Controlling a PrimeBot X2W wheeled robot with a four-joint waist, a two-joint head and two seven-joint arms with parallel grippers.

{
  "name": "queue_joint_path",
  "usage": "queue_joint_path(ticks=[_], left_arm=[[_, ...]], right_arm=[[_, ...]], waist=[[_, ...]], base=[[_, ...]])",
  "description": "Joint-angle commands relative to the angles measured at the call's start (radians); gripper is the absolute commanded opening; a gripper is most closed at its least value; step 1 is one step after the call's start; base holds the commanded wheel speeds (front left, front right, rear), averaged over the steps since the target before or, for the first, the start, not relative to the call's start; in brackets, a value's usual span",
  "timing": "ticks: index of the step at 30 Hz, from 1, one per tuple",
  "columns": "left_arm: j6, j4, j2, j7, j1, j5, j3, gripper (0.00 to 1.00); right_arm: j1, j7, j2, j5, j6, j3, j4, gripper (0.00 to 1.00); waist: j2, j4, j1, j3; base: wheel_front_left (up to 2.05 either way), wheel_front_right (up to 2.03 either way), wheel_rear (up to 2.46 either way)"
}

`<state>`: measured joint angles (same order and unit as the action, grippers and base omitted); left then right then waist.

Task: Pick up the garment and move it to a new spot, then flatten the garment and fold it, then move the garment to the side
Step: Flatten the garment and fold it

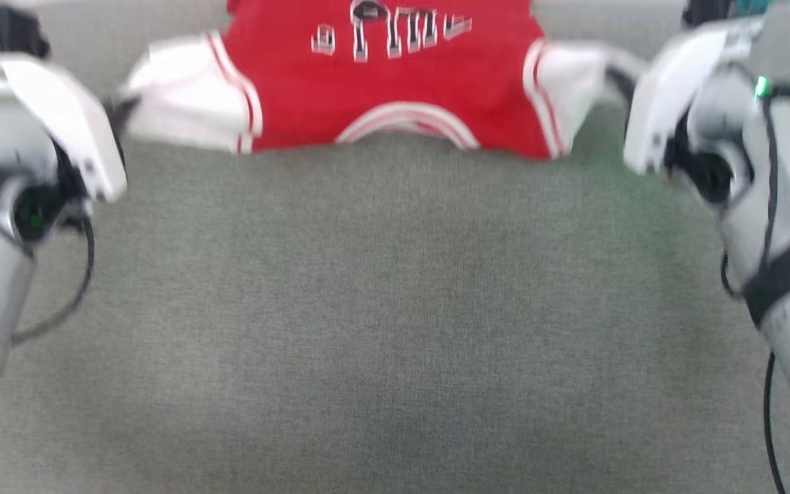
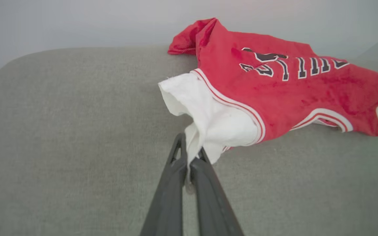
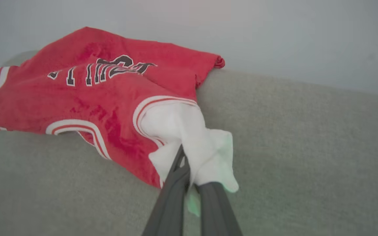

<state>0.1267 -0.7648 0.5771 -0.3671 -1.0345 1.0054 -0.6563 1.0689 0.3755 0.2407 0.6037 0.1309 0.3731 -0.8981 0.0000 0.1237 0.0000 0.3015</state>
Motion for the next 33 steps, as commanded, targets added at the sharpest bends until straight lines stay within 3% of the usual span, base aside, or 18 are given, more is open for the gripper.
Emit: queue_joint_path(ticks=[1, 7, 14, 18, 25, 30, 33], left_arm=[[-0.016, 0.040, 0.014, -0.021, 0.057, 0.017, -0.005, 0.00], [-0.093, 0.241, 0.094, -0.087, 0.237, 0.054, -0.010, 0.00], [-0.273, 0.625, 0.246, -0.128, 0.524, 0.123, 0.013, 0.00], [-0.383, 0.827, 0.319, -0.121, 0.673, 0.162, 0.037, 0.00], [-0.520, 1.048, 0.408, -0.103, 0.878, 0.206, 0.046, 0.00], [-0.547, 1.076, 0.416, -0.069, 0.964, 0.222, 0.043, 0.00], [-0.534, 1.047, 0.399, -0.054, 0.990, 0.228, 0.032, 0.00]], right_arm=[[-0.054, 0.031, 0.029, 0.025, 0.000, 0.011, 0.047, 0.00], [-0.241, 0.164, 0.118, 0.100, 0.000, 0.030, 0.231, 0.00], [-0.506, 0.371, 0.226, 0.164, -0.001, -0.021, 0.502, 0.00], [-0.656, 0.503, 0.249, 0.168, 0.000, -0.083, 0.657, 0.00], [-0.909, 0.711, 0.206, 0.137, 0.000, -0.254, 0.926, 0.00], [-1.050, 0.802, 0.128, 0.066, 0.000, -0.346, 1.073, 0.00], [-1.101, 0.814, 0.093, 0.030, 0.000, -0.360, 1.103, 0.00]], waist=[[0.0000, 0.003, 0.0000, -0.046], [0.0000, 0.005, 0.0000, -0.105], [0.0000, 0.006, 0.0000, -0.167], [0.0000, 0.009, 0.0000, -0.181], [0.0000, 0.016, 0.0000, -0.171], [0.0000, 0.023, 0.0000, -0.152], [0.0000, 0.027, 0.0000, -0.140]], base=[[0.00, 0.00, 0.00], [0.00, 0.00, 0.00], [0.00, 0.00, 0.00], [0.00, 0.00, 0.00], [0.00, 0.00, 0.00], [0.00, 0.00, 0.00], [0.00, 0.00, 0.00]])
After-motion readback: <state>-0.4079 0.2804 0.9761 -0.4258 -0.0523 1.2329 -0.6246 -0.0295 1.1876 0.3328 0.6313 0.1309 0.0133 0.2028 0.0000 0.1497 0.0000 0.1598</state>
